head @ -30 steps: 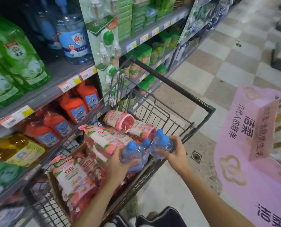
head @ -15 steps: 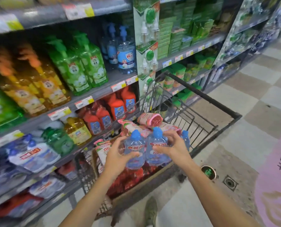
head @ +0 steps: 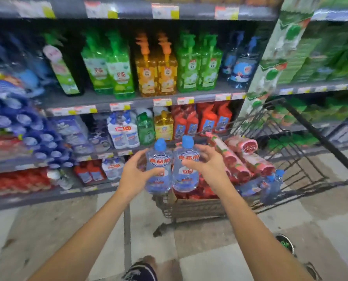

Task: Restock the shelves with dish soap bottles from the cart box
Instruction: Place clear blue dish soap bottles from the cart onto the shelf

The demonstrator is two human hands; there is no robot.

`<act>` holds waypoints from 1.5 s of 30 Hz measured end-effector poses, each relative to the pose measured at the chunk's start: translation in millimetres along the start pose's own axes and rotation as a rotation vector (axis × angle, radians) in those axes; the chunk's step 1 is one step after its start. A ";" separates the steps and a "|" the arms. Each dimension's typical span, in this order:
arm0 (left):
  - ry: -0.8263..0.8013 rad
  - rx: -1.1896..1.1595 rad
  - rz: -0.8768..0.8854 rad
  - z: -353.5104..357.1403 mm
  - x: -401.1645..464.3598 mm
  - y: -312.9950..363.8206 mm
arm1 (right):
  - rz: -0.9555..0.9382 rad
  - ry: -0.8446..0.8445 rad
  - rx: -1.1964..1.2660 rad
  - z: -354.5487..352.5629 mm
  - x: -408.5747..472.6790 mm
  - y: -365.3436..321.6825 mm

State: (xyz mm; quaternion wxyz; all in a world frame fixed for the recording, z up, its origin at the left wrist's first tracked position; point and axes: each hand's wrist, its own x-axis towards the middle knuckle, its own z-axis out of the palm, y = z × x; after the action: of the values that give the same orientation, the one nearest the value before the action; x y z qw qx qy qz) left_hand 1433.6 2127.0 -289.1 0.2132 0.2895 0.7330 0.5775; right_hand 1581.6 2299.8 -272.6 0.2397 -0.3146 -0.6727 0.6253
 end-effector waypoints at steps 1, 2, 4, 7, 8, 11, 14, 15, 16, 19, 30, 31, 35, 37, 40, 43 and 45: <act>0.032 -0.003 -0.008 -16.4 -5.6 -1.8 | -0.016 -0.025 -0.006 16.7 0.8 -4.8; 0.064 -0.016 -0.016 -33.3 -10.7 -2.9 | -0.030 -0.056 -0.015 34.2 2.9 -8.2; 0.142 -0.030 -0.025 -66.7 -21.0 -4.1 | -0.058 -0.129 -0.033 71.4 6.7 -16.5; 0.258 -0.034 -0.031 -121.8 -34.8 -9.7 | -0.087 -0.246 -0.043 133.6 13.2 -27.7; 0.302 -0.041 -0.038 -142.1 -38.6 -14.3 | -0.093 -0.284 -0.048 155.8 14.6 -31.1; 0.426 -0.038 -0.050 -206.4 -52.2 -26.9 | -0.107 -0.395 -0.062 230.0 17.4 -42.3; 0.530 -0.061 -0.071 -280.8 -65.6 -43.9 | -0.120 -0.482 -0.067 312.7 17.0 -51.7; 0.555 -0.070 -0.077 -306.6 -69.5 -49.0 | -0.130 -0.508 -0.071 341.2 14.4 -54.6; 0.584 -0.082 -0.083 -332.5 -72.7 -53.6 | -0.140 -0.533 -0.072 369.7 10.8 -58.1; 0.676 -0.118 -0.074 -408.5 -81.8 -59.6 | -0.161 -0.604 -0.057 454.0 -1.1 -68.5; 0.796 0.032 -0.019 -657.1 -123.9 -72.8 | -0.235 -0.752 0.006 709.3 -31.1 -125.7; 0.810 0.040 -0.014 -676.1 -124.5 -71.5 | -0.246 -0.762 0.016 729.2 -30.4 -134.1; 0.854 0.051 0.026 -745.8 -118.4 -62.3 | -0.290 -0.824 0.067 803.3 -25.0 -171.9; 0.875 0.045 0.029 -778.0 -114.2 -59.6 | -0.309 -0.853 0.072 839.5 -21.6 -189.6; 0.908 0.019 0.046 -829.7 -106.3 -59.7 | -0.338 -0.895 0.110 897.7 -12.3 -210.6; 0.945 0.054 0.068 -885.1 -95.8 -57.4 | -0.384 -0.941 0.137 960.4 -1.6 -230.6; 0.965 0.089 0.073 -924.9 -87.2 -54.5 | -0.405 -0.971 0.159 1001.7 6.0 -247.3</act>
State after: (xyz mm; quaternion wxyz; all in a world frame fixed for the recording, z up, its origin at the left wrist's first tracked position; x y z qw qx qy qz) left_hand 890.3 1390.7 -120.0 -0.1842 0.0230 0.7615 0.6210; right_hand 829.8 1607.5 -131.0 0.0397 0.1664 -0.7041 0.6891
